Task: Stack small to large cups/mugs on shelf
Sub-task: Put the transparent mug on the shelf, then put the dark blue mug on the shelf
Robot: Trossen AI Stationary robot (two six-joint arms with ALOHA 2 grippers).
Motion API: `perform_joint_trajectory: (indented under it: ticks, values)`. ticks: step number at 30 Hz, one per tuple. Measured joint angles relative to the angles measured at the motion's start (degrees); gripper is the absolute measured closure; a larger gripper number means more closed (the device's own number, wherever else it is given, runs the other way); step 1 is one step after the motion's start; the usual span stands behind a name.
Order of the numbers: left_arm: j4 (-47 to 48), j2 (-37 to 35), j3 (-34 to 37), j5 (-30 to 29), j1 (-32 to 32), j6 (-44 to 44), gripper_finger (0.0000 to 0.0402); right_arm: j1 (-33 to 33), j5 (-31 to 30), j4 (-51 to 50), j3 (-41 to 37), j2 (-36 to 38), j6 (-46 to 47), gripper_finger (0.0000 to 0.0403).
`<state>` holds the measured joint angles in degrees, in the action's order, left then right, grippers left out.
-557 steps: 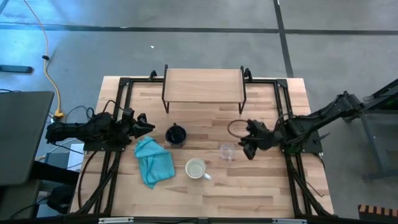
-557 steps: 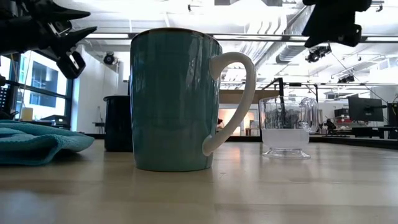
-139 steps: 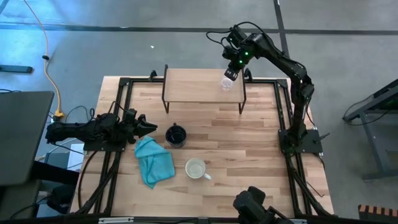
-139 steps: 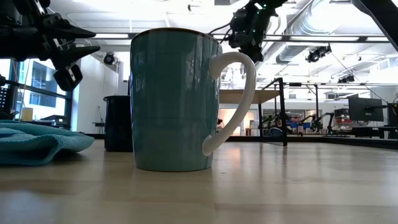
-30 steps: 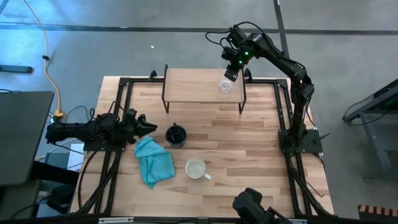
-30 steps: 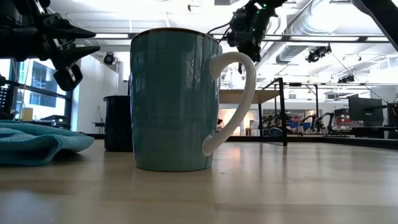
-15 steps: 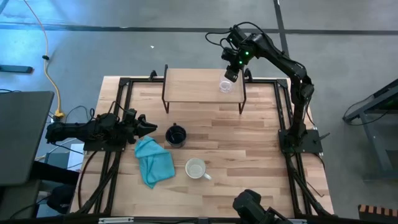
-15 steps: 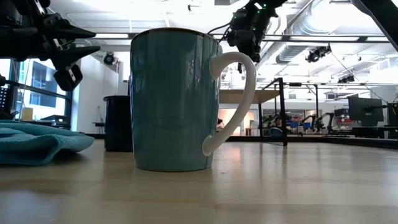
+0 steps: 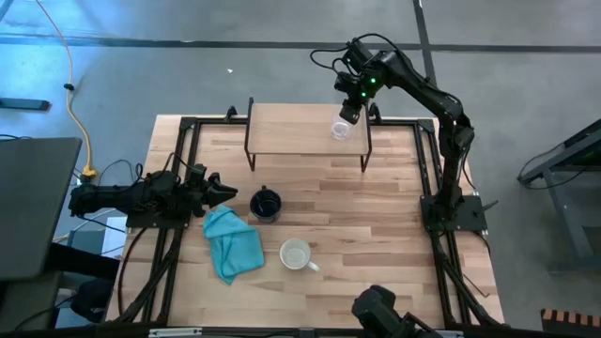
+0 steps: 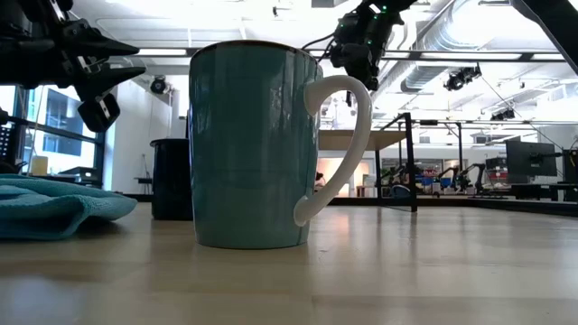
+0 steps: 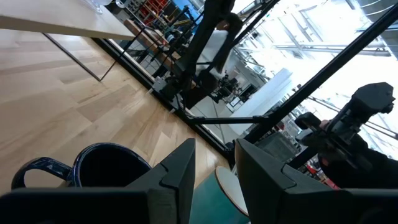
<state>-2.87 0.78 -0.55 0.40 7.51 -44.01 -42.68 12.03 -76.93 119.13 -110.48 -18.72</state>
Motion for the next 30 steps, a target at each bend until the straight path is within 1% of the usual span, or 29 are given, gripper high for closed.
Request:
perform_joint_trajectory:
  ticks: [5,9,13,16,24,30]
  values:
    - [0.0,0.0,0.0,0.0,0.0,0.0,0.0298,0.0,-2.4,0.0,0.0,0.0,-0.5,0.0309]
    - [0.0,0.0,0.0,0.0,0.0,0.0,0.0298,0.0,-2.5,0.4,0.0,0.0,-0.7,0.031]
    - [0.0,0.0,0.0,0.0,0.0,0.0,0.0298,0.0,-1.1,0.5,0.0,0.0,-0.8,0.0308]
    - [0.0,0.0,0.0,0.0,0.0,0.0,0.0298,0.0,-0.8,0.4,0.0,0.0,-0.6,0.0293]
    - [0.0,0.0,0.0,0.0,0.0,0.0,0.0298,0.0,-1.5,-0.3,0.0,0.2,-0.3,0.0234]
    - [0.0,0.0,0.0,0.0,0.0,0.0,0.0298,0.0,-2.2,0.0,0.0,2.0,-0.3,0.0224]
